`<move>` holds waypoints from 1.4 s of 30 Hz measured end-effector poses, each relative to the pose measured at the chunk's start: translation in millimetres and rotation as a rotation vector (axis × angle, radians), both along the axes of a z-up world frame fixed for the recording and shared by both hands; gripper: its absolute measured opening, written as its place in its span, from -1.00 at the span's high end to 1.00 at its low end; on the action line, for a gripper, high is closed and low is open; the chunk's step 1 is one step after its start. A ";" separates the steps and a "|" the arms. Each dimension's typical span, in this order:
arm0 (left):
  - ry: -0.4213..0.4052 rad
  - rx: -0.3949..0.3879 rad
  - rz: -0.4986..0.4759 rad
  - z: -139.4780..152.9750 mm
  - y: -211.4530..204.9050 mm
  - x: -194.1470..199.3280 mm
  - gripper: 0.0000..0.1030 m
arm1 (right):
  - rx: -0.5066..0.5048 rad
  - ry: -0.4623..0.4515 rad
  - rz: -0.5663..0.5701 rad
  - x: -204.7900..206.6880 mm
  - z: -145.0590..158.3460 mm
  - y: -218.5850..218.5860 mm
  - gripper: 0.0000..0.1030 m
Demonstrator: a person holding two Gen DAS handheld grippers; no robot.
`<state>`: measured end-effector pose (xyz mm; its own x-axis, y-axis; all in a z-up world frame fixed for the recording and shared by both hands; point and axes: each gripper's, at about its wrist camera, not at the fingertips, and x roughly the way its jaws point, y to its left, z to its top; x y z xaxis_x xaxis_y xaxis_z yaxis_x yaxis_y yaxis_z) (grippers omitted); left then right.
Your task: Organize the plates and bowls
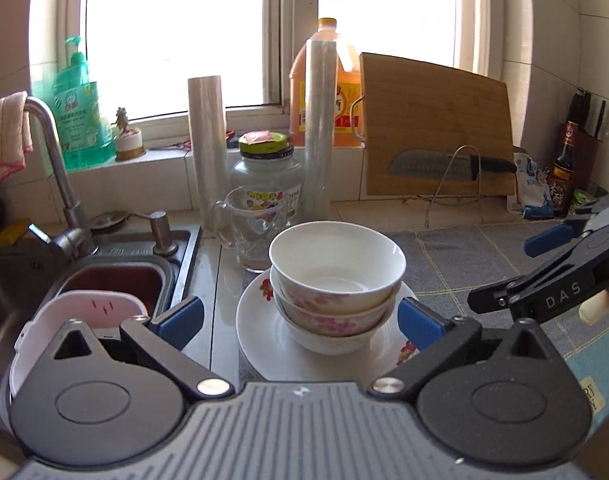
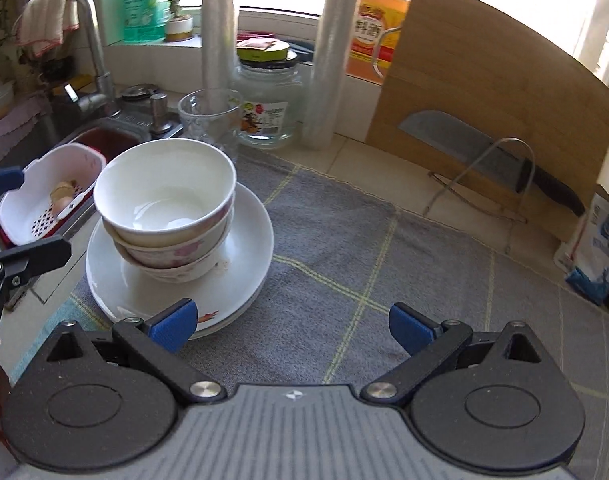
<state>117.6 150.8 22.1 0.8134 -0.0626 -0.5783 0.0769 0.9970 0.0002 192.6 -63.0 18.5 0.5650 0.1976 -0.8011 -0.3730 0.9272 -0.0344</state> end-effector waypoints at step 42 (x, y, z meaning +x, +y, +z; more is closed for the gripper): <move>0.152 -0.024 0.202 29.5 -39.6 -34.1 -0.99 | 0.110 -0.089 -0.036 -49.0 33.2 -29.1 -1.00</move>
